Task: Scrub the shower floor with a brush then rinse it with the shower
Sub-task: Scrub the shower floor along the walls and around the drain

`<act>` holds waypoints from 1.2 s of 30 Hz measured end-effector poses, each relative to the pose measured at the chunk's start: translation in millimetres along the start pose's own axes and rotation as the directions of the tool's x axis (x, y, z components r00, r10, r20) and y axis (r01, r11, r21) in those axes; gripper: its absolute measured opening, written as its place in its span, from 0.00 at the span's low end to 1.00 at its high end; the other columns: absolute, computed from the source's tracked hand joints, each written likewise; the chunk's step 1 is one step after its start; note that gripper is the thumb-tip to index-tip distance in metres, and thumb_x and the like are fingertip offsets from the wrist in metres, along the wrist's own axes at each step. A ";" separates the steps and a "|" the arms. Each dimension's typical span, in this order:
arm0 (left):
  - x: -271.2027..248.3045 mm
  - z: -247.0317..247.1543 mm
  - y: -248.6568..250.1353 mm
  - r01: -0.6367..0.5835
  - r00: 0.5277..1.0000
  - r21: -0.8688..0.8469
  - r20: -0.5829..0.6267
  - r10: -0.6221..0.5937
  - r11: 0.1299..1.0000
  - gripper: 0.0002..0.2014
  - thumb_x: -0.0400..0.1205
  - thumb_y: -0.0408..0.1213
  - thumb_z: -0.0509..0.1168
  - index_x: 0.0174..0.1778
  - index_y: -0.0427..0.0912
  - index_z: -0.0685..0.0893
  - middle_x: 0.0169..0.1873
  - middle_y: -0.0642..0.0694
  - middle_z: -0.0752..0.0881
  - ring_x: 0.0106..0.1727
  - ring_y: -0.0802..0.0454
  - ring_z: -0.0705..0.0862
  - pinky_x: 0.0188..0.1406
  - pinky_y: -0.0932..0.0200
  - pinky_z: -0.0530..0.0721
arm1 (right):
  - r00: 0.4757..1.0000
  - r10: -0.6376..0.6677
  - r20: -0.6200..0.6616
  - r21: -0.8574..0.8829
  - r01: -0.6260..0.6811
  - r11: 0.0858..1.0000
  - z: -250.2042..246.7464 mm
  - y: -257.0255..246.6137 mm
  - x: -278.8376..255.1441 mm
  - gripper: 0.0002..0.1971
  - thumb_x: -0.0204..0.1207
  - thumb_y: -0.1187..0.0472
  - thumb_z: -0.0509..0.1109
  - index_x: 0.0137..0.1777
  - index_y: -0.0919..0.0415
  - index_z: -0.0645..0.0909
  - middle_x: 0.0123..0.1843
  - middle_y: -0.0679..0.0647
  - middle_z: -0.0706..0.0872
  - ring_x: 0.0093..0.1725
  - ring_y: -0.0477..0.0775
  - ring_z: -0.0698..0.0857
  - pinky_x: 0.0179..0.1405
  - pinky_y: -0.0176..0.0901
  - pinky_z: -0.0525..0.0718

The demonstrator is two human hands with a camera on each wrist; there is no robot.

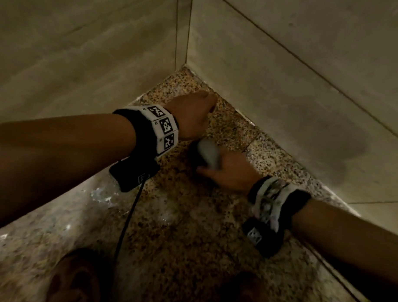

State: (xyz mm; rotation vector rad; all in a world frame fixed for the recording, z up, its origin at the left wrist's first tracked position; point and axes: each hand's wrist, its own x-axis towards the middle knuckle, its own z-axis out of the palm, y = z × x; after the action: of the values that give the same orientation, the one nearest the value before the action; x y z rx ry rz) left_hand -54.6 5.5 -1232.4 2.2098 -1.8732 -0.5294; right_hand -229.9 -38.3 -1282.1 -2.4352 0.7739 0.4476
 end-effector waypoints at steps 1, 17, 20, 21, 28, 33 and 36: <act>-0.8 0.6 -1.6 -0.004 1.000 -0.001 -0.006 0.004 1.000 0.11 0.81 0.32 0.59 0.58 0.38 0.73 0.54 0.38 0.77 0.48 0.40 0.76 0.43 0.51 0.73 | 0.988 0.100 -0.121 0.043 -0.096 0.994 -14.6 20.7 10.9 0.25 0.77 0.36 0.66 0.33 0.58 0.74 0.25 0.50 0.73 0.24 0.47 0.72 0.31 0.45 0.70; -0.3 14.2 9.4 -0.028 0.997 0.017 0.073 0.026 0.999 0.14 0.81 0.32 0.59 0.63 0.38 0.73 0.58 0.37 0.77 0.53 0.38 0.78 0.48 0.50 0.79 | 0.998 0.034 0.056 0.213 -0.046 0.976 24.7 -20.5 -15.8 0.24 0.77 0.35 0.66 0.35 0.57 0.77 0.30 0.55 0.79 0.28 0.51 0.77 0.28 0.46 0.77; -3.4 13.8 8.2 -0.039 0.997 0.019 0.066 0.038 0.999 0.13 0.81 0.33 0.59 0.61 0.38 0.74 0.58 0.36 0.78 0.52 0.37 0.79 0.50 0.46 0.80 | 0.967 0.224 -0.124 0.019 -0.224 0.974 -16.8 31.5 -8.9 0.28 0.76 0.33 0.64 0.38 0.61 0.73 0.32 0.53 0.77 0.31 0.53 0.77 0.29 0.44 0.75; -5.0 13.9 6.3 -0.044 0.997 0.017 0.068 0.042 0.999 0.13 0.81 0.33 0.59 0.61 0.38 0.74 0.58 0.37 0.78 0.52 0.37 0.79 0.51 0.45 0.80 | 0.942 0.296 -0.158 -0.067 -0.309 0.949 -26.8 48.3 -9.3 0.28 0.76 0.32 0.64 0.43 0.61 0.72 0.36 0.53 0.77 0.34 0.55 0.78 0.31 0.44 0.75; -4.5 13.0 3.9 -0.027 0.997 0.027 0.076 0.025 0.999 0.12 0.83 0.35 0.58 0.62 0.39 0.74 0.58 0.37 0.78 0.52 0.38 0.78 0.50 0.48 0.79 | 0.997 0.072 -0.030 -0.202 -0.077 0.976 24.2 3.7 -42.7 0.29 0.79 0.35 0.62 0.59 0.63 0.79 0.48 0.61 0.84 0.51 0.63 0.86 0.38 0.41 0.71; 2.4 13.5 16.8 -0.057 0.993 0.054 0.104 0.051 0.997 0.12 0.83 0.33 0.57 0.62 0.39 0.73 0.59 0.37 0.77 0.50 0.39 0.78 0.48 0.49 0.78 | 0.917 -0.078 0.391 0.062 0.058 0.996 37.0 -51.1 -38.5 0.28 0.78 0.34 0.64 0.51 0.64 0.79 0.39 0.57 0.80 0.37 0.57 0.78 0.33 0.44 0.72; 5.3 10.7 18.9 -0.062 0.995 0.038 0.078 0.059 0.997 0.12 0.82 0.33 0.58 0.62 0.37 0.73 0.58 0.36 0.77 0.49 0.39 0.77 0.46 0.50 0.76 | 0.979 -0.008 0.204 0.082 -0.009 0.997 18.6 -32.6 -25.1 0.30 0.77 0.31 0.62 0.43 0.63 0.79 0.36 0.57 0.82 0.35 0.56 0.81 0.30 0.44 0.75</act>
State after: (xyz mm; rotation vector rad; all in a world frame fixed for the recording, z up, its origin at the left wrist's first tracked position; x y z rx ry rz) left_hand -75.3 -2.2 -1235.9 2.1793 -1.9990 -0.5791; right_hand -232.3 5.7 -1272.7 -2.2692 0.6905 0.6419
